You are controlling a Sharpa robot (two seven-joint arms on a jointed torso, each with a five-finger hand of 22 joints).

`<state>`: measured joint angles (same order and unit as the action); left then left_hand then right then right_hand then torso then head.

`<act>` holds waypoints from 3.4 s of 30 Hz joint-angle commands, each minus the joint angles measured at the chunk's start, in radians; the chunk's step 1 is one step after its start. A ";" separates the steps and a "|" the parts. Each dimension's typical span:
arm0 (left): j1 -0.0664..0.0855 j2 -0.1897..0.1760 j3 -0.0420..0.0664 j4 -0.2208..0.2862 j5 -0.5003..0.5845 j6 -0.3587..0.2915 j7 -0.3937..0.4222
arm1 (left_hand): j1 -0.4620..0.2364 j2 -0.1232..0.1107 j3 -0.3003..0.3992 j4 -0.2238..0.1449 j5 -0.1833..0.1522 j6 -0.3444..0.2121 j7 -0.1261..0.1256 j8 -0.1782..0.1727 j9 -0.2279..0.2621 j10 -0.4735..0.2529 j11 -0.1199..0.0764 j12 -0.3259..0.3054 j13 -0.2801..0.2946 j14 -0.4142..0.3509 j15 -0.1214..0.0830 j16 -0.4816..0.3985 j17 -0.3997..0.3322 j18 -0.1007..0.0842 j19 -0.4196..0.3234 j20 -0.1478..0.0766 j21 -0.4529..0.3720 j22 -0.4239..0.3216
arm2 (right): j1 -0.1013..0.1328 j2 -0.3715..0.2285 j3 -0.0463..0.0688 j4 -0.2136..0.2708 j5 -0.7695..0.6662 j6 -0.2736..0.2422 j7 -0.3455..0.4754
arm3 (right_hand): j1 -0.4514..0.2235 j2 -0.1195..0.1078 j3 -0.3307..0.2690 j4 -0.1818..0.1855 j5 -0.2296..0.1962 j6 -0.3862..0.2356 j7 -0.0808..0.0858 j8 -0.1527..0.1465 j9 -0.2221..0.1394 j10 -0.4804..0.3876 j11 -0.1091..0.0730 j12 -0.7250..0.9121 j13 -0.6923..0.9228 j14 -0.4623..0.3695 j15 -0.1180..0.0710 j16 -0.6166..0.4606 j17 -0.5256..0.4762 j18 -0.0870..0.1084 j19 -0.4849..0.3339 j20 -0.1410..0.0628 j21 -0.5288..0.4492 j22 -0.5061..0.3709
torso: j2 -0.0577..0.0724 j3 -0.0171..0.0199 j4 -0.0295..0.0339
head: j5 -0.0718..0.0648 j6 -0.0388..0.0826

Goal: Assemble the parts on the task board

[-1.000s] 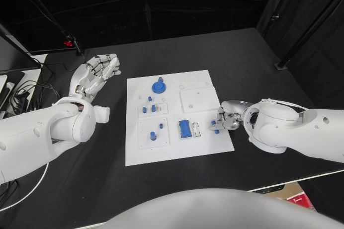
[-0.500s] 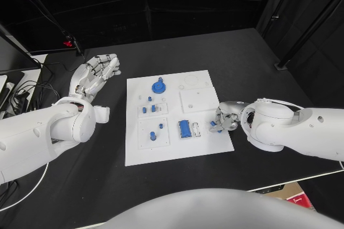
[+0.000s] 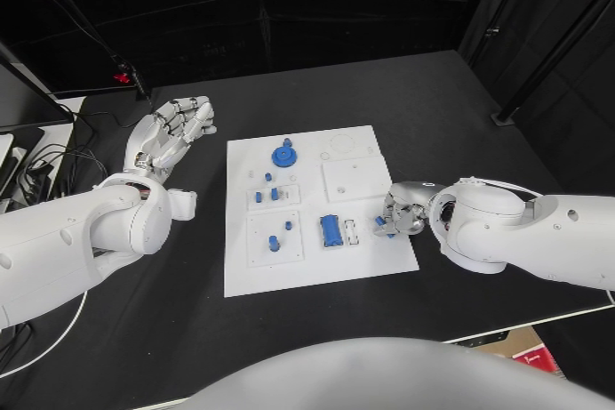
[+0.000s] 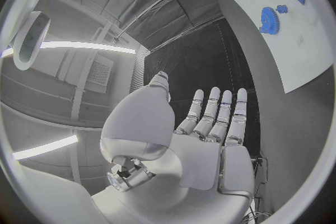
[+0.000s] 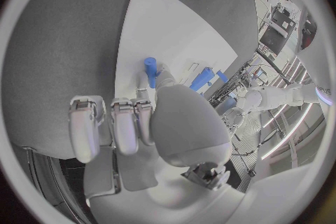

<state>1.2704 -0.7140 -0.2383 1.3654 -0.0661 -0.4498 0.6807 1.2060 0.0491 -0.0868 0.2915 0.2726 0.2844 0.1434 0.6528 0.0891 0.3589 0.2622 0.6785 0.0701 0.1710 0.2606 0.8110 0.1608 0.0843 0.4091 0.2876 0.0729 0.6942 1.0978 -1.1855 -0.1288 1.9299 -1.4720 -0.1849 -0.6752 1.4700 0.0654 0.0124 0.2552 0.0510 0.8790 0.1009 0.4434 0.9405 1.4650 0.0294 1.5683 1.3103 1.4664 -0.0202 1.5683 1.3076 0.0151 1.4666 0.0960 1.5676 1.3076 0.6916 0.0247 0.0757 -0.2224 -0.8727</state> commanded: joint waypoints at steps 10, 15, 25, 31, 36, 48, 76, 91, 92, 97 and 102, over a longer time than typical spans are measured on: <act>0.001 -0.002 0.001 0.000 0.000 0.010 0.050 | -0.003 0.011 -0.008 0.000 0.004 -0.010 0.153 0.004 -0.002 -0.009 -0.001 0.006 -0.001 -0.006 0.001 0.004 -0.002 0.001 -0.003 0.003 0.005 -0.001 | -0.013 -0.047 -0.012 0.035 0.081 -0.191 0.062 | 0.032 -0.037 0.149 -0.114 0.025 0.171 -0.023 -0.094 -0.752 0.106 -0.013 0.003 0.261 0.104 -0.007 0.002 0.263 -0.015 0.104 -0.013 0.003 0.263 | 0.001 0.0012 0.0003 | 0.004 0.000; 0.001 -0.001 0.001 -0.002 0.000 0.010 0.050 | -0.003 0.011 -0.008 0.000 0.004 -0.010 0.153 0.004 -0.002 -0.009 -0.001 0.006 -0.001 -0.006 0.001 0.004 -0.002 0.001 -0.003 0.003 0.005 -0.001 | -0.013 -0.066 -0.012 0.047 0.132 -0.249 0.100 | 0.032 -0.044 0.167 -0.131 0.033 0.187 -0.022 -0.114 -0.757 0.106 -0.011 0.003 0.261 0.104 -0.007 0.002 0.263 -0.015 0.104 -0.012 0.003 0.263 | 0.001 -0.0001 -0.0008 | 0.004 0.000; 0.001 0.000 0.001 -0.003 0.000 0.011 0.048 | -0.003 0.011 -0.008 0.000 0.004 -0.010 0.153 0.004 -0.002 -0.009 -0.001 0.006 -0.001 -0.006 0.001 0.004 -0.002 0.001 -0.003 0.003 0.005 -0.001 | -0.013 -0.081 -0.012 0.051 0.241 -0.312 0.159 | 0.023 -0.046 0.182 -0.139 0.050 0.196 -0.017 -0.134 -0.762 0.106 -0.008 0.003 0.261 0.104 -0.005 0.002 0.263 -0.015 0.104 -0.011 0.003 0.263 | 0.000 0.0000 -0.0001 | 0.006 0.000; 0.001 0.000 0.001 -0.003 0.000 0.011 0.047 | -0.003 0.011 -0.008 0.000 0.004 -0.010 0.153 0.004 -0.002 -0.009 -0.001 0.006 -0.001 -0.006 0.001 0.004 -0.002 0.001 -0.003 0.003 0.005 -0.001 | -0.012 -0.095 -0.011 0.066 0.344 -0.329 0.195 | 0.007 -0.047 0.186 -0.135 0.064 0.203 -0.014 -0.148 -0.765 0.106 -0.005 0.003 0.261 0.104 -0.003 0.002 0.263 -0.015 0.104 -0.009 0.003 0.263 | 0.000 -0.0003 0.0001 | 0.007 0.000; 0.001 0.005 0.001 -0.006 0.000 0.011 0.046 | -0.003 0.013 -0.009 0.001 0.005 -0.011 0.153 0.005 -0.003 -0.010 -0.001 0.007 -0.001 -0.007 0.002 0.006 -0.003 0.001 -0.004 0.003 0.005 -0.002 | -0.005 -0.112 -0.011 0.093 0.502 -0.328 0.243 | -0.035 -0.055 0.172 -0.117 0.125 0.215 -0.012 -0.171 -0.770 0.106 -0.003 0.003 0.261 0.104 -0.001 0.002 0.263 -0.015 0.104 -0.007 0.003 0.263 | -0.001 -0.0016 0.0040 | 0.003 0.000; 0.001 0.013 0.001 -0.009 0.000 0.010 0.044 | -0.003 0.014 -0.009 0.001 0.005 -0.011 0.153 0.005 -0.003 -0.010 -0.001 0.007 -0.001 -0.007 0.002 0.006 -0.004 0.001 -0.004 0.003 0.005 -0.002 | 0.015 -0.070 -0.010 0.099 0.703 -0.295 0.259 | -0.119 -0.046 0.118 -0.046 0.183 0.237 -0.010 -0.214 -0.781 0.106 -0.002 0.003 0.261 0.104 0.000 0.002 0.263 -0.015 0.104 -0.006 0.003 0.263 | 0.000 -0.0004 0.0025 | 0.007 0.000; 0.001 0.014 0.001 -0.010 0.000 0.012 0.044 | -0.003 0.014 -0.009 0.001 0.005 -0.011 0.153 0.005 -0.003 -0.010 -0.001 0.007 -0.001 -0.007 0.002 0.006 -0.004 0.001 -0.004 0.003 0.005 -0.002 | 0.016 0.034 -0.010 0.066 0.364 -0.233 0.039 | -0.136 -0.040 0.085 -0.014 0.173 0.246 -0.008 -0.239 -0.787 0.106 -0.001 0.003 0.261 0.104 -0.001 0.002 0.263 -0.015 0.104 -0.006 0.003 0.263 | 0.001 0.0008 0.0019 | 0.020 0.000; 0.001 0.017 0.001 -0.011 0.000 0.012 0.044 | -0.002 0.016 -0.011 0.000 0.006 -0.012 0.153 0.007 -0.004 -0.010 -0.001 0.009 -0.002 -0.007 0.001 0.008 -0.006 0.001 -0.005 0.003 0.005 -0.003 | 0.016 0.055 -0.010 0.056 0.286 -0.176 0.011 | -0.139 -0.035 0.074 -0.002 0.154 0.258 -0.011 -0.244 -0.786 0.106 -0.003 0.003 0.261 0.104 -0.002 0.002 0.263 -0.015 0.104 -0.006 0.003 0.263 | 0.001 0.0003 0.0005 | 0.023 0.000; 0.001 0.017 0.001 -0.012 0.000 0.012 0.044 | -0.002 0.016 -0.011 0.000 0.006 -0.012 0.153 0.007 -0.004 -0.010 -0.001 0.009 -0.002 -0.007 0.001 0.008 -0.006 0.001 -0.005 0.003 0.005 -0.003 | 0.016 0.056 -0.010 0.056 0.284 -0.174 0.011 | -0.139 -0.035 0.074 -0.002 0.153 0.258 -0.011 -0.244 -0.786 0.106 -0.003 0.003 0.261 0.104 -0.002 0.002 0.263 -0.015 0.104 -0.006 0.003 0.263 | 0.001 0.0003 0.0004 | 0.023 0.000; 0.001 0.018 0.001 -0.012 0.000 0.012 0.044 | -0.002 0.016 -0.011 0.000 0.006 -0.012 0.153 0.007 -0.004 -0.010 -0.001 0.009 -0.002 -0.007 0.001 0.008 -0.006 0.001 -0.005 0.003 0.005 -0.003 | 0.016 0.060 -0.010 0.053 0.268 -0.169 0.008 | -0.140 -0.034 0.071 0.002 0.149 0.260 -0.011 -0.246 -0.786 0.106 -0.003 0.003 0.261 0.104 -0.002 0.002 0.263 -0.015 0.104 -0.007 0.003 0.263 | 0.001 0.0000 0.0003 | 0.023 0.000; 0.001 0.018 0.001 -0.012 0.000 0.013 0.043 | -0.002 0.016 -0.011 0.000 0.006 -0.012 0.153 0.007 -0.004 -0.010 -0.001 0.009 -0.002 -0.007 0.001 0.008 -0.006 0.001 -0.005 0.003 0.005 -0.003 | 0.016 0.060 -0.010 0.050 0.263 -0.163 0.006 | -0.148 -0.036 0.060 0.013 0.141 0.264 -0.011 -0.250 -0.786 0.106 -0.003 0.003 0.261 0.104 -0.002 0.002 0.263 -0.015 0.104 -0.007 0.003 0.263 | 0.001 -0.0002 0.0004 | 0.026 0.000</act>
<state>1.2699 -0.6971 -0.2382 1.3530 -0.0660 -0.4457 0.6807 1.2047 0.0563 -0.0924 0.2913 0.2723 0.2772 0.1434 0.6539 0.0862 0.3552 0.2585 0.6823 0.0693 0.1710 0.2606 0.8151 0.1559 0.0844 0.4091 0.2876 0.0729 0.6923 1.1148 -1.1262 -0.1376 1.9812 -1.1862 -0.3762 -0.6542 1.3281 0.0286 0.0701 0.2655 0.1966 1.1337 0.0899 0.1971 0.1555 1.4669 0.0213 1.5664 1.3079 1.4651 -0.0217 1.5683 1.3079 0.0150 1.4668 0.0930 1.5676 1.3073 0.6920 0.0247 0.0762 -0.1978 -0.8727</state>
